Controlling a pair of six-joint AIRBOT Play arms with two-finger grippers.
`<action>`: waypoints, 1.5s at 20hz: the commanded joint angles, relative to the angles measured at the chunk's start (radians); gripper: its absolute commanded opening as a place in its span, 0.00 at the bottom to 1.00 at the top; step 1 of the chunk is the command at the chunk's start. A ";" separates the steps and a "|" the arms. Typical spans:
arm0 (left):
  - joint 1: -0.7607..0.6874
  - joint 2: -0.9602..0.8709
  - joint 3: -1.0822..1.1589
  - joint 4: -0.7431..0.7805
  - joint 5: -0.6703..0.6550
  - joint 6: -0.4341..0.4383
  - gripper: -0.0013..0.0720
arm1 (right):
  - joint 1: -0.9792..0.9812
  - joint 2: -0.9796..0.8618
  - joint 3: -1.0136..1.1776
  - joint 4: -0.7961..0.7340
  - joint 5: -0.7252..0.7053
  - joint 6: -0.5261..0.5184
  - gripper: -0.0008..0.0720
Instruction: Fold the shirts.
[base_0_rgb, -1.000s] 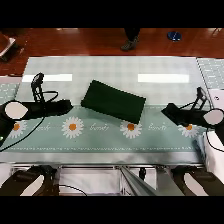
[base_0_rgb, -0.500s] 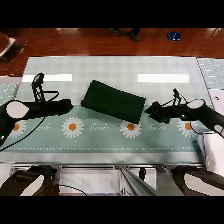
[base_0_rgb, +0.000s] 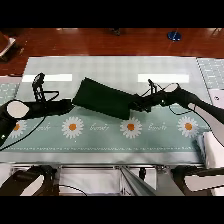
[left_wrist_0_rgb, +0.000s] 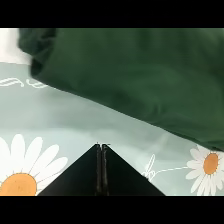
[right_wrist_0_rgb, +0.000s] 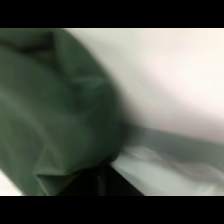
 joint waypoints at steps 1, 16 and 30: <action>0.000 0.000 0.000 -0.001 0.000 0.000 0.05 | 0.031 -0.024 0.078 0.009 0.034 -0.035 0.05; 0.000 0.000 0.000 -0.001 -0.004 0.000 0.05 | -0.138 0.313 0.527 -0.323 0.211 0.104 0.05; 0.000 0.000 0.000 -0.043 0.001 0.011 0.05 | -0.988 0.757 0.599 -0.610 0.698 0.365 0.05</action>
